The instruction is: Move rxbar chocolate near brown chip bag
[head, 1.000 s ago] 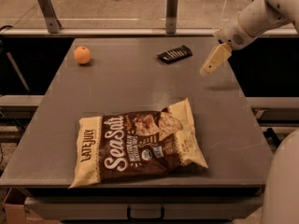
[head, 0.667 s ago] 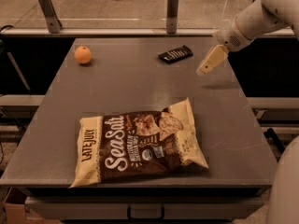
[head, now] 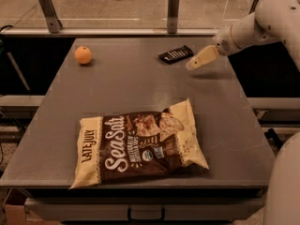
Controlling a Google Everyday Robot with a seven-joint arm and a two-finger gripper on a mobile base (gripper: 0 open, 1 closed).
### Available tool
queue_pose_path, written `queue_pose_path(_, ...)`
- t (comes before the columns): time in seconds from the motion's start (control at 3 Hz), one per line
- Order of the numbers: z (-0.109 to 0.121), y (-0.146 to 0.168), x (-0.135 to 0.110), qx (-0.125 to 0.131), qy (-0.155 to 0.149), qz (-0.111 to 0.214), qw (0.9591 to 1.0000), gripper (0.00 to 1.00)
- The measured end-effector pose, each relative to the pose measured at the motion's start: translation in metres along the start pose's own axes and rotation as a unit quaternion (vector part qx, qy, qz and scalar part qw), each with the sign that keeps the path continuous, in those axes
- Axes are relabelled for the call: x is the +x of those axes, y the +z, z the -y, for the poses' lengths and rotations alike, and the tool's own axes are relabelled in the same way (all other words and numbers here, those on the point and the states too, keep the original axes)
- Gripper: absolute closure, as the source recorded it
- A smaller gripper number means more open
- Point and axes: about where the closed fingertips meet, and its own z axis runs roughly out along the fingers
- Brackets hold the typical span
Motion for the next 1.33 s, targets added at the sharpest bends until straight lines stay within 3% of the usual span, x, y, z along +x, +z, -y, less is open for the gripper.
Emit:
queue_pose_path(0.33, 0.003, 0.027, -0.016, -0.016, 0.022, 0.032, 0.9991, 0.0)
queue_pose_path(0.67, -0.009, 0.06, -0.038, -0.045, 0.018, 0.049, 0.9976, 0.02)
queue_pose_path(1.33, -0.018, 0.085, -0.038, -0.06, 0.015, 0.033, 0.9976, 0.47)
